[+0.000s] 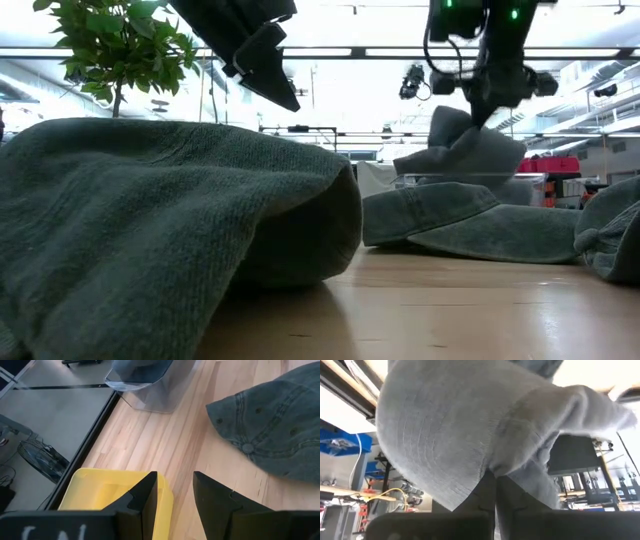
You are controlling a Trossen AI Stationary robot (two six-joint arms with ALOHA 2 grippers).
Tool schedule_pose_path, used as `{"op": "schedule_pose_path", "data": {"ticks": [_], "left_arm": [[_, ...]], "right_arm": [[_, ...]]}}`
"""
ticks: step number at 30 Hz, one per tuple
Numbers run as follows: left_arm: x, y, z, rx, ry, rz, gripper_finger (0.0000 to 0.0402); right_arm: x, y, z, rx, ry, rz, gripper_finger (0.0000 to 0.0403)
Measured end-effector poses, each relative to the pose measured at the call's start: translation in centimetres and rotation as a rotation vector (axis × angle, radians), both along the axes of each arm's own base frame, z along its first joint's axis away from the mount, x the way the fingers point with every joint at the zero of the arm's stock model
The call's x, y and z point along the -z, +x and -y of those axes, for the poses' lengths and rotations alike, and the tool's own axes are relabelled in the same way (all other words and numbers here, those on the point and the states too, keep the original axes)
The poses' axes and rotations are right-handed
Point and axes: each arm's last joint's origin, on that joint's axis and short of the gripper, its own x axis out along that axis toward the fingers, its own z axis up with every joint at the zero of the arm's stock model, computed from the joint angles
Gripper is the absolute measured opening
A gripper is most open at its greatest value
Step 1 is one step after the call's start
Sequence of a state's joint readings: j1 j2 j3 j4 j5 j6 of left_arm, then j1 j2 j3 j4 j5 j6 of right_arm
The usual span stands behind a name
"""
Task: Pick & Place hat
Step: Put the gray cap into the transparent bin
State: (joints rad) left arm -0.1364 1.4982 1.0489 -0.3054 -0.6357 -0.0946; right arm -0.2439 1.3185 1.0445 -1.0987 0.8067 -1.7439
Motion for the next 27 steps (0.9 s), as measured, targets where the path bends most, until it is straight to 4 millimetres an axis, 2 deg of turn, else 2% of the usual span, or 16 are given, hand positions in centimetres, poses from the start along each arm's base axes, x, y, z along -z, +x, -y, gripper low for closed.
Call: {"op": "schedule_pose_path", "data": {"ticks": [4, 12, 15, 18, 21, 24, 27], "left_arm": [[0.0, 0.0, -0.1, -0.001, 0.001, -0.001, 0.0128], [0.0, 0.1, -0.8, -0.020, 0.006, -0.005, 0.0128], [0.0, 0.1, -0.9, -0.024, 0.006, -0.005, 0.0128], [0.0, 0.1, -0.9, -0.023, 0.007, -0.006, 0.0128], [0.0, 0.1, -0.9, -0.021, 0.008, -0.007, 0.0128], [0.0, 0.1, -1.0, -0.023, 0.008, -0.007, 0.0128], [0.0, 0.1, -1.0, -0.025, 0.008, -0.007, 0.0128]], "right_arm": [[1.3, 0.2, -0.1, -0.009, 0.051, 0.039, 0.0000], [1.8, 0.1, -0.2, -0.026, 0.178, 0.052, 0.0000], [3.1, -0.4, -0.4, -0.017, 0.203, 0.023, 0.0000], [4.6, -1.1, -0.4, 0.076, 0.189, 0.045, 0.0001], [5.5, -1.6, -0.2, 0.213, 0.101, 0.124, 0.0013], [5.6, -1.7, -0.2, 0.313, 0.058, 0.211, 0.0033], [5.7, -1.7, -0.3, 0.348, 0.090, 0.249, 0.0053]]}}
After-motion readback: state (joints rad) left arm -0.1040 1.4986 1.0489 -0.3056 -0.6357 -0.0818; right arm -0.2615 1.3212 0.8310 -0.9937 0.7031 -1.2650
